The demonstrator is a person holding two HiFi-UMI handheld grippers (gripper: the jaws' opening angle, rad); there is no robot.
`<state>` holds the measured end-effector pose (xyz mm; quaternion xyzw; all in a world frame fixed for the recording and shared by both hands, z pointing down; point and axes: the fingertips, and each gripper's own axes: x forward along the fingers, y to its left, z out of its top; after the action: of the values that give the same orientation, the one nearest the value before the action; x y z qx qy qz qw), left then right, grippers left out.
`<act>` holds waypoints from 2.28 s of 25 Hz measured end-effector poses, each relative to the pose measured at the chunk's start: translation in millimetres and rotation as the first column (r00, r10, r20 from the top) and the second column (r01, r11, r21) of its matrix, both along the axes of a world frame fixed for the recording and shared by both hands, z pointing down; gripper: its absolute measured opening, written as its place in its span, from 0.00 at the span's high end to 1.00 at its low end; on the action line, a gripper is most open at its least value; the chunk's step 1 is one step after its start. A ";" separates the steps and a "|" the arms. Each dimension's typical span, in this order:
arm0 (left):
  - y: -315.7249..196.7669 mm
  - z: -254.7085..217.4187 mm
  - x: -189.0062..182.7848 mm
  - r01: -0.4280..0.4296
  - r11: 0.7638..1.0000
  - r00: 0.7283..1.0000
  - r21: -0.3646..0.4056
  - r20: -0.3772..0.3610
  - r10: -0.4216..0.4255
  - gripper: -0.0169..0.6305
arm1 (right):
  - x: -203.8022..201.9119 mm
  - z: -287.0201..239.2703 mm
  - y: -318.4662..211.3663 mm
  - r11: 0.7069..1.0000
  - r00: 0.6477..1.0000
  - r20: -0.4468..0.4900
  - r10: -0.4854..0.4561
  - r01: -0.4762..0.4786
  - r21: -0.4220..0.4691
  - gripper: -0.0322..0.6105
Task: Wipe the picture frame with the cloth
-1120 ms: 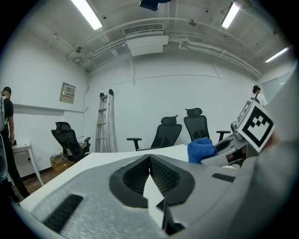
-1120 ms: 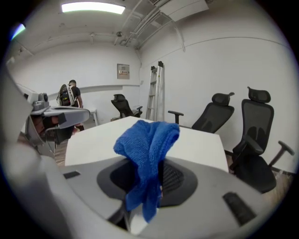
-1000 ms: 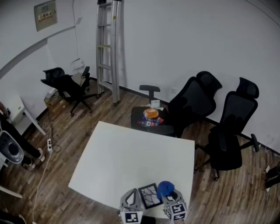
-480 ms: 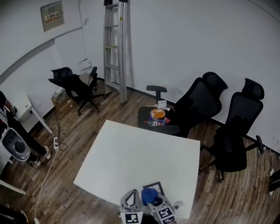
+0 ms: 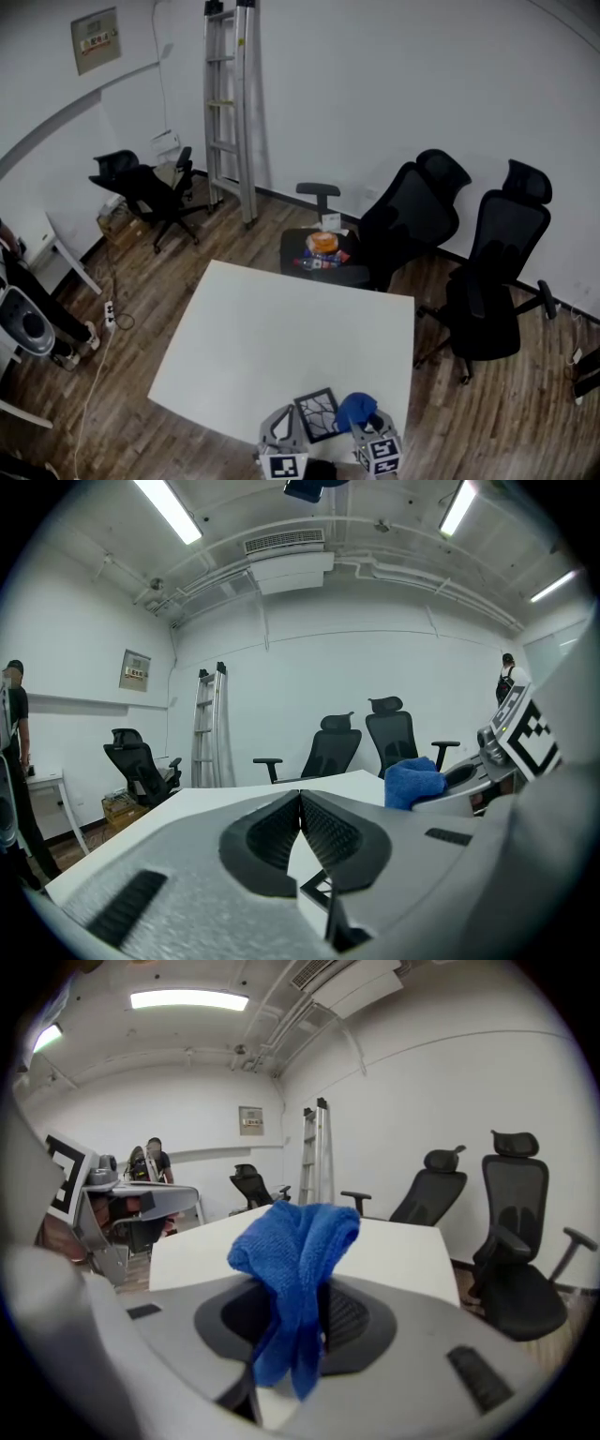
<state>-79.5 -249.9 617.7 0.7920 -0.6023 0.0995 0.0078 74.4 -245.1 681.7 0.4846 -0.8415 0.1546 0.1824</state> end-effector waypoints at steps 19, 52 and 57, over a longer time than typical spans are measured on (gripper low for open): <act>16.3 -1.5 -25.0 0.088 0.996 0.996 -0.013 -0.014 -0.088 0.97 | -94.1 1.9 47.2 0.967 0.955 0.162 -0.247 0.254 -0.027 0.77; 0.6 -25.2 -7.2 0.048 0.997 0.998 0.058 -0.032 -0.046 0.97 | -43.0 -85.6 -16.6 0.968 0.991 0.099 -0.084 0.058 0.246 0.77; -3.4 -39.5 -9.3 0.050 0.995 0.998 0.092 -0.038 -0.047 0.97 | -61.8 -105.1 -25.5 0.947 0.986 0.112 -0.121 0.081 0.312 0.77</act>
<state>-88.8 -253.2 578.2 0.7783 -0.6251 0.0571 -0.0156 12.6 -270.6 576.5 0.4520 -0.8891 0.0440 0.0575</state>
